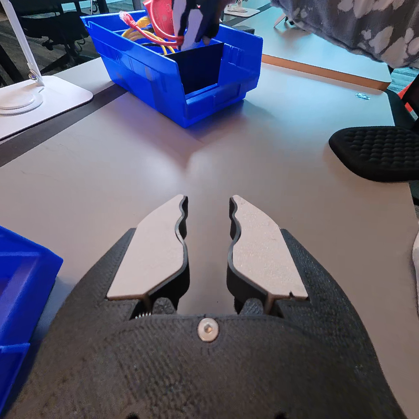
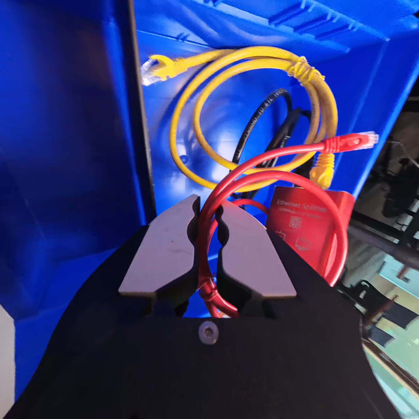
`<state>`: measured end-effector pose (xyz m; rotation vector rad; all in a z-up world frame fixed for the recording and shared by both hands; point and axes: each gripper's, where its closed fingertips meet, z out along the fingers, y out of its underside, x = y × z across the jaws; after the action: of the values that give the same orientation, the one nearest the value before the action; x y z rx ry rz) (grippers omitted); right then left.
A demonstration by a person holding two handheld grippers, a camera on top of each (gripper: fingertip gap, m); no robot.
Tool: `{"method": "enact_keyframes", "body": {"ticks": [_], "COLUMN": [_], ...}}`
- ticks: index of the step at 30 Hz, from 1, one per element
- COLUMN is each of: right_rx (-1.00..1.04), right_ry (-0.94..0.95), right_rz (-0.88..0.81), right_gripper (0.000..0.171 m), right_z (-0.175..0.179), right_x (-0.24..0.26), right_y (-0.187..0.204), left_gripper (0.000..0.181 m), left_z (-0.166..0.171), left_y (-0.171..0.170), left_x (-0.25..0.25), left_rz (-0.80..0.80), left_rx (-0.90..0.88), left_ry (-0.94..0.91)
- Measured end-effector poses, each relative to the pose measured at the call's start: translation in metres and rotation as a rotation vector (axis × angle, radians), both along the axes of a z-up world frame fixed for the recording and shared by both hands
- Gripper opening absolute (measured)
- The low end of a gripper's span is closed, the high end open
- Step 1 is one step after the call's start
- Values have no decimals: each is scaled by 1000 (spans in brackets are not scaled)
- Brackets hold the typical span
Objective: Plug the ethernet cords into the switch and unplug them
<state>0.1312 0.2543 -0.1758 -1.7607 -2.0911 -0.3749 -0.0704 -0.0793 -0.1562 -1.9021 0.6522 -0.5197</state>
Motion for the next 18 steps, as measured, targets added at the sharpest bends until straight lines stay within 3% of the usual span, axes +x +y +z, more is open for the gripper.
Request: {"method": "enact_keyframes", "body": {"ticks": [7,18], "right_rx": [-163,-267], "right_ry": [262,518], "right_rz": [-45,-4], "right_gripper": [45,53], "right_z": [33,75], "right_x": [-8,-15], "right_y": [-22,-63], "left_gripper": [35,35], "left_z": [-7,-4], "left_y": [2,0], "left_x": [0,3], "left_rz": [-10,-10], "left_rx": [-36,-21], "left_ry": [-18,-8]}}
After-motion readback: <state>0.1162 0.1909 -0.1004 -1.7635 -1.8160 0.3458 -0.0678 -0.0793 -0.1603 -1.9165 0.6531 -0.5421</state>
